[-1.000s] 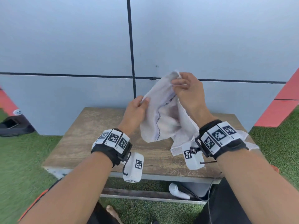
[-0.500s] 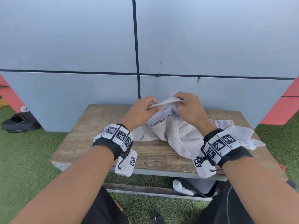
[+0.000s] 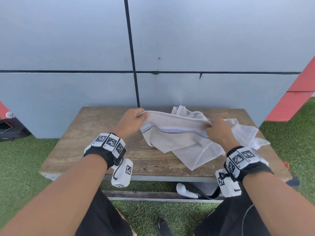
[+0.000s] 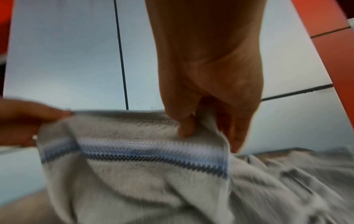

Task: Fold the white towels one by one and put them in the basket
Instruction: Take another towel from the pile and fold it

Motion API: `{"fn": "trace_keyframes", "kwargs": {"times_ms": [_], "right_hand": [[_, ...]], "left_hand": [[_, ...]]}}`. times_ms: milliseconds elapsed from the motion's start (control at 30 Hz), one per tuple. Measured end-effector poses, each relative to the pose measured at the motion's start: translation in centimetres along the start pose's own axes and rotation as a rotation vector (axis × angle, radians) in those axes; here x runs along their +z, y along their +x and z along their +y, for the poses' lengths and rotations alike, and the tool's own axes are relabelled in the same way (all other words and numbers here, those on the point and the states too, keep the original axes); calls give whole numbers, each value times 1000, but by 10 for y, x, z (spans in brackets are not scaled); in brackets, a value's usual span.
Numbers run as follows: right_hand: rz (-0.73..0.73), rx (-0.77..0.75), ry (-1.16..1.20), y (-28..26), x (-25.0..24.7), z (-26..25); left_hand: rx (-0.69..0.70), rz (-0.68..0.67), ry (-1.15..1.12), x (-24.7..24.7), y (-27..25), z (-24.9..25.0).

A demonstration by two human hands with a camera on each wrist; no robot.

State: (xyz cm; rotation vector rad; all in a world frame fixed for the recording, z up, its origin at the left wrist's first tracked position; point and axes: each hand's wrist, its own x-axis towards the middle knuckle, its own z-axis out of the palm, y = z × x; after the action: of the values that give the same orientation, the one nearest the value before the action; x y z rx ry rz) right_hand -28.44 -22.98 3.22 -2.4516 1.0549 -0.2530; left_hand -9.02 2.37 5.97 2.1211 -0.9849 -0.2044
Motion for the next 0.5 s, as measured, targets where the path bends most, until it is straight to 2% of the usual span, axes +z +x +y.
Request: {"fn": "trace_keyframes", "kwargs": {"times_ms": [67,133,300,400,500], "right_hand": [[-194,50,-150,-9,22,7],[-264,50,-214,-20,50,16],[-176,51,-163,-47,90,21],[-106,52,-172,-44,92,19],[46,22,-209,-38,89,16]], "left_hand": [[-62,-76,-66,14,-5,-5],[-109,-175,-49,27,-10,-9],[-159,-398,131,37,-19,-20],[-168,-410,163,35,-21,-21],[-173,-389,141,36,-20,-20]]}}
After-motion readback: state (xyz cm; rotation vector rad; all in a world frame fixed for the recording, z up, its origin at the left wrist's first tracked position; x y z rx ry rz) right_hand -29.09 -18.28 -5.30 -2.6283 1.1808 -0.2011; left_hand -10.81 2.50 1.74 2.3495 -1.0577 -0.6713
